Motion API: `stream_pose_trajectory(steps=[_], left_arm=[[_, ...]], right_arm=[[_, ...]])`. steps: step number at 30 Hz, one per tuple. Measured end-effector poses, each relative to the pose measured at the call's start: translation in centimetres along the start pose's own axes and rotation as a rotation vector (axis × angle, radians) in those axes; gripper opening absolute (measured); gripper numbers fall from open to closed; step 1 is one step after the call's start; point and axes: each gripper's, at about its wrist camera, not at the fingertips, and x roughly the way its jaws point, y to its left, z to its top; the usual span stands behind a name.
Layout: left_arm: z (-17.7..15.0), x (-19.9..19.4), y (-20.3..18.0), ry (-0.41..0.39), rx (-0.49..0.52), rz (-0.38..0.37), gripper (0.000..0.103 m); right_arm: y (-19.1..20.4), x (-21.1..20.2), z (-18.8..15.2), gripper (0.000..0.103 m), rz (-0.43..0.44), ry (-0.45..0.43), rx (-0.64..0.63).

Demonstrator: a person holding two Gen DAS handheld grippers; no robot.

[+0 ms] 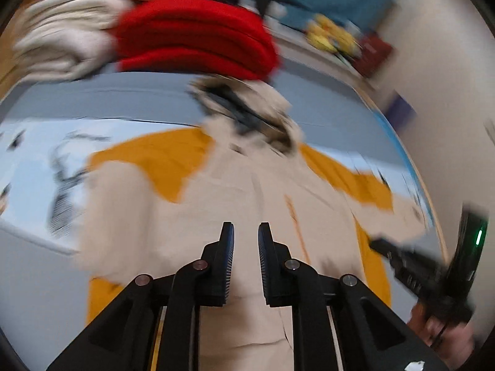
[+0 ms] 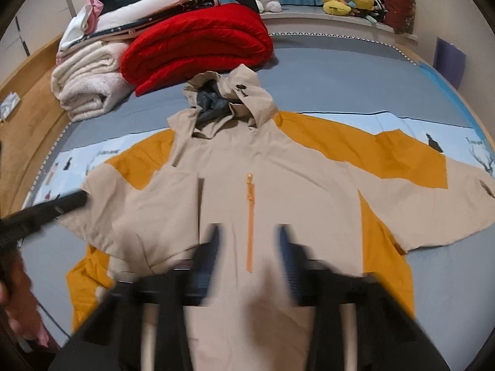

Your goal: Fold large clothes

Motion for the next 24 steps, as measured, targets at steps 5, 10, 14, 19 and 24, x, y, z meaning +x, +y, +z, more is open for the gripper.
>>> stream_pose_trajectory(steps=[5, 10, 14, 19, 24], left_arm=[[-0.5, -1.5, 4.6, -0.05, -0.11, 0.12, 0.014], [0.6, 0.6, 7.5, 0.036, -0.138, 0.19, 0.014], [1.7, 1.3, 9.5, 0.037, -0.2, 0.227, 0.013], [2.3, 1.8, 10.8, 0.062, -0.238, 0.199, 0.014], [2.8, 1.9, 11.6, 0.072, -0.268, 0.179, 0.014]], right_arm=[[1.3, 0.5, 0.2, 0.01, 0.054, 0.0, 0.012], [5.5, 2.6, -0.5, 0.027, 0.17, 0.053, -0.075], [9.6, 5.0, -2.4, 0.048, 0.192, 0.11, -0.221], [14.4, 7.4, -5.7, 0.052, 0.147, 0.138, -0.453], [17.0, 9.5, -7.9, 0.052, 0.092, 0.128, -0.618]])
